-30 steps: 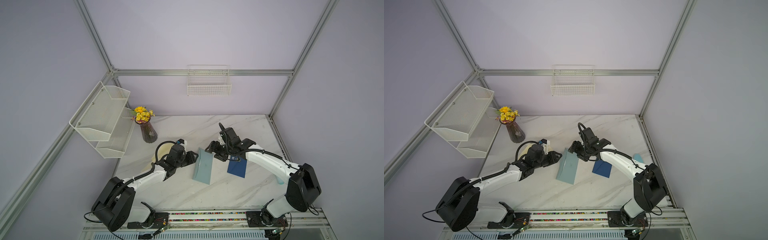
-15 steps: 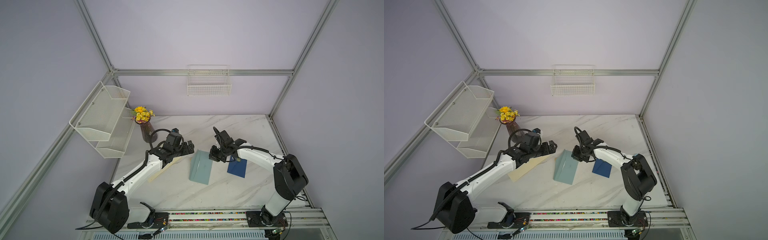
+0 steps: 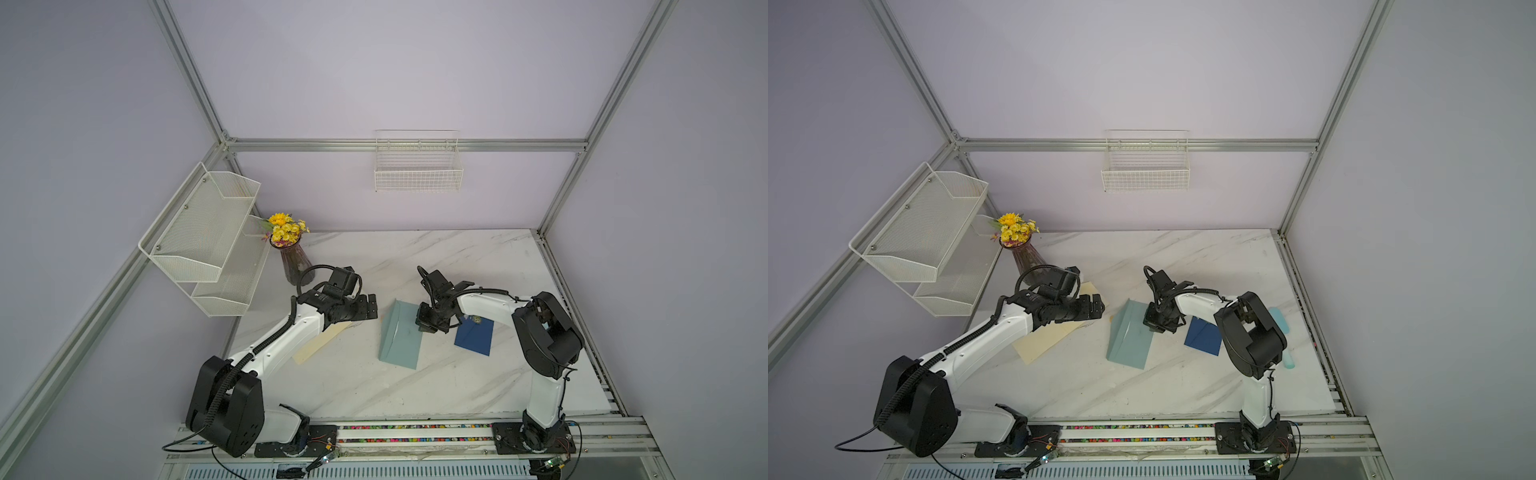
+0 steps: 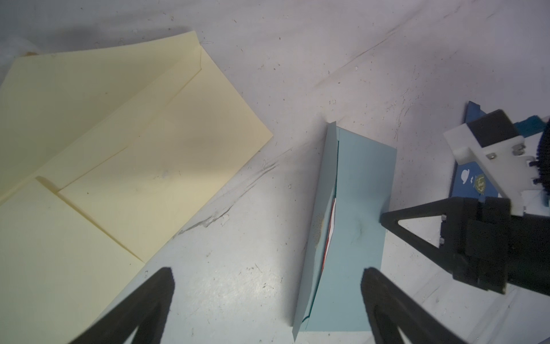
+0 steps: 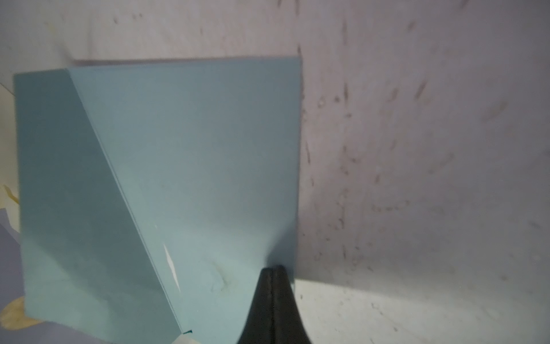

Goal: Fold the letter paper in half and place it into the envelope
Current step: Place the envelope at the center of the board, then fold the envelope flap on the envelope.

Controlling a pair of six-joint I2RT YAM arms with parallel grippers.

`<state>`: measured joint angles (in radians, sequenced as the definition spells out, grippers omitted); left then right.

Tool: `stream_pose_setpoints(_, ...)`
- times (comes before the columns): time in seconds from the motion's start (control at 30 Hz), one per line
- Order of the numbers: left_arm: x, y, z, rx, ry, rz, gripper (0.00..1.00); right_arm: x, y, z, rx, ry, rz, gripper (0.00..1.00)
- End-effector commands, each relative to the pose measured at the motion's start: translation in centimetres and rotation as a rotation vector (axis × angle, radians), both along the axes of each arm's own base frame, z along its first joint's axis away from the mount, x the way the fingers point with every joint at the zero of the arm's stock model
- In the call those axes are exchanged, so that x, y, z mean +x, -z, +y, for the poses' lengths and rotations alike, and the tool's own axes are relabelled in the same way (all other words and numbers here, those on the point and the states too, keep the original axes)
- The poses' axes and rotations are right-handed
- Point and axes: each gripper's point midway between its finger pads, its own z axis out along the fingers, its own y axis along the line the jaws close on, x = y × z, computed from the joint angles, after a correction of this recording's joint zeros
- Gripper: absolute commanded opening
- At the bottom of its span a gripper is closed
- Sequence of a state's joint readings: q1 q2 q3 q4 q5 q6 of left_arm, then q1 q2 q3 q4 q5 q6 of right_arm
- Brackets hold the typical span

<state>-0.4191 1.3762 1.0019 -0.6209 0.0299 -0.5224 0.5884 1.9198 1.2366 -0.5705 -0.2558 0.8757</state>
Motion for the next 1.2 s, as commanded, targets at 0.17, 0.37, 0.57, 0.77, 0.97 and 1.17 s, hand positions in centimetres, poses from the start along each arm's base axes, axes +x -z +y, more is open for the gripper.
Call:
stream_pose_setpoints(0.17, -1.2, -1.1, 0.0, -0.039, -0.016, 0.045, 0.98, 0.5, 0.6, -2.1, -0.131, -0.023, 0.039, 0.00)
stream_pose_setpoints(0.37, -1.8, 0.8, 0.4, -0.028, -0.015, 0.038, 0.94, 1.8, 2.1, -1.9, -0.181, -0.125, 0.030, 0.00)
stream_pose_setpoints(0.57, -0.9, 2.5, -0.8, -0.040, 0.048, 0.048, 0.78, 3.5, 1.5, -2.2, -0.189, -0.125, -0.033, 0.00)
stream_pose_setpoints(0.77, 0.5, 3.5, -2.3, -0.097, 0.048, 0.056, 0.31, 3.9, 0.8, -1.7, -0.167, -0.149, -0.068, 0.00)
stream_pose_setpoints(0.97, 2.3, 3.7, -4.5, -0.173, 0.074, 0.061, 0.00, 3.3, 0.1, -0.1, -0.040, -0.142, -0.069, 0.00)
stream_pose_setpoints(1.17, 2.5, 4.0, -6.8, -0.223, 0.115, 0.068, 0.00, 3.0, 0.3, 0.5, 0.008, -0.105, -0.054, 0.00)
